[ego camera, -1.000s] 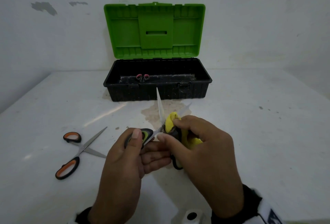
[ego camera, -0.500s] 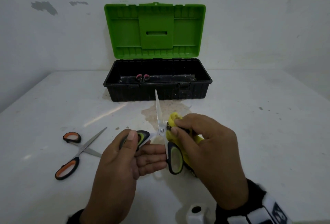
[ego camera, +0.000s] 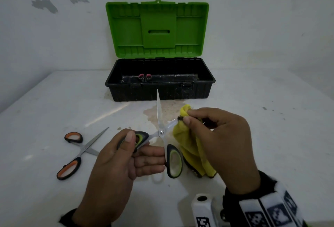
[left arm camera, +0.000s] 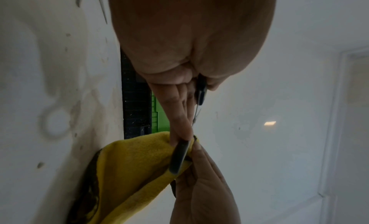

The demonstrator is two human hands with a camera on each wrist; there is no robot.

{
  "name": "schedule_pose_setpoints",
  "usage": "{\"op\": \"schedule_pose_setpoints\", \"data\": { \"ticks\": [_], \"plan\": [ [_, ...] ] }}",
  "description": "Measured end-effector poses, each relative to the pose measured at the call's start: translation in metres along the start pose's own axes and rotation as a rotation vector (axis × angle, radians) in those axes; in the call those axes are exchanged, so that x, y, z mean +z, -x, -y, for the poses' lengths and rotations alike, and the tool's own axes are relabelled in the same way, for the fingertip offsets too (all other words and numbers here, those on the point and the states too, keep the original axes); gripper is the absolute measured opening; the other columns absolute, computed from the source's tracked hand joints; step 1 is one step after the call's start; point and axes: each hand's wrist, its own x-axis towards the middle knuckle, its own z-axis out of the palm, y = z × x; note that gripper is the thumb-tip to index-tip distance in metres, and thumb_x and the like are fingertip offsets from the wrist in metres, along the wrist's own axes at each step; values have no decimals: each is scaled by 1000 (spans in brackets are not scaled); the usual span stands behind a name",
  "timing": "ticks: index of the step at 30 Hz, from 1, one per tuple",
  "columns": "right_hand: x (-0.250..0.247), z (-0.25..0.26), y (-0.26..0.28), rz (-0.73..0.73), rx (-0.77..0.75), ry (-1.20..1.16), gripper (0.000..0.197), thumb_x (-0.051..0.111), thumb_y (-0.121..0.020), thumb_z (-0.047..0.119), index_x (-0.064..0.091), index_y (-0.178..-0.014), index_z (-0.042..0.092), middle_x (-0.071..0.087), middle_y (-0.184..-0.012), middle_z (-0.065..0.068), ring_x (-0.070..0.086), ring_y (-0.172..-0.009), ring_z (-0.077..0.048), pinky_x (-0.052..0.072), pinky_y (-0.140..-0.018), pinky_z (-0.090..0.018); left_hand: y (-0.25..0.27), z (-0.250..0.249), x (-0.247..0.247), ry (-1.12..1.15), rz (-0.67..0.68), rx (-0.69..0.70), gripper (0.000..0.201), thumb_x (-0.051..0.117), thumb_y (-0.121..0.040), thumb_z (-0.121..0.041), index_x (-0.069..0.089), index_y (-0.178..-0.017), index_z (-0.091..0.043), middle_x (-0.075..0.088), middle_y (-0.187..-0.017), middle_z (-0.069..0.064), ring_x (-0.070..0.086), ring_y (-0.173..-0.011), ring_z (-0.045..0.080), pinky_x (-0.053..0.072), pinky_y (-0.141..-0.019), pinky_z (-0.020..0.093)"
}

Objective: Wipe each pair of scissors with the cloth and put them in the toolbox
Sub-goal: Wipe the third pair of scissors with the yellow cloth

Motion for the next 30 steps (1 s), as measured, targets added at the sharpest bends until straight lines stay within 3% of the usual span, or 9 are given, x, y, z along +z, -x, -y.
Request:
{"op": "schedule_pose_setpoints", "data": {
  "ticks": [8,12,15,17,19,21,24,27,30],
  "plan": [
    [-11,-10,-10,-34,128,-67,11,81,-79,24,78,-86,33,74,-80,21,69,-80,1,56,-73,-18,-1,7,-9,-19,-20,-17,45,46,-81,-34,58,-95,7,70,-74,32,71,-58,37,58,-46,34],
    [-7,5,4,12,63,-68,12,81,-78,23,79,-85,32,73,-78,21,68,-76,2,49,-67,-7,-2,9,-11,-58,-29,-8,47,45,-82,-36,58,-97,7,71,-77,31,72,-63,40,59,-49,35],
    [5,12,17,59,-46,-23,12,82,-77,19,80,-87,25,73,-81,17,66,-77,-1,48,-69,-6,-3,11,-9,-101,-31,23,45,46,-83,-37,59,-97,4,72,-78,30,72,-65,41,59,-51,36],
    [7,8,16,39,-40,-10,11,82,-78,19,79,-87,25,73,-81,17,66,-77,0,47,-70,-6,-2,12,-10,-119,-21,53,49,58,-86,-45,60,-98,3,73,-80,28,73,-68,41,60,-53,36],
    [5,2,10,5,15,-9,9,81,-78,22,80,-86,27,72,-81,20,66,-79,3,46,-70,-5,-2,12,-13,-136,0,78,70,70,-74,-63,60,-100,2,74,-82,26,73,-72,41,60,-56,36],
    [4,0,7,1,51,-3,9,81,-78,25,80,-86,29,72,-80,22,66,-81,5,46,-72,-5,-1,11,-14,-149,-6,86,82,74,-61,-69,60,-100,2,74,-83,25,74,-73,41,61,-57,37],
    [7,6,10,28,11,-10,10,80,-79,24,80,-88,28,72,-82,20,66,-80,3,47,-71,-6,-1,7,-13,-149,-13,121,85,73,-57,-76,62,-97,-1,74,-82,25,74,-72,40,61,-58,38],
    [9,9,13,43,-32,-16,11,81,-79,21,79,-88,26,72,-82,19,66,-79,1,48,-71,-7,0,5,-13,-166,-11,141,67,68,-75,-65,61,-95,-1,74,-81,24,74,-71,40,61,-57,37],
    [4,1,6,13,49,-18,8,80,-79,25,80,-86,29,72,-80,22,67,-80,4,48,-71,-6,1,7,-13,-183,-7,135,53,62,-86,-47,58,-96,5,74,-78,25,73,-68,41,60,-55,37]
  ]
}}
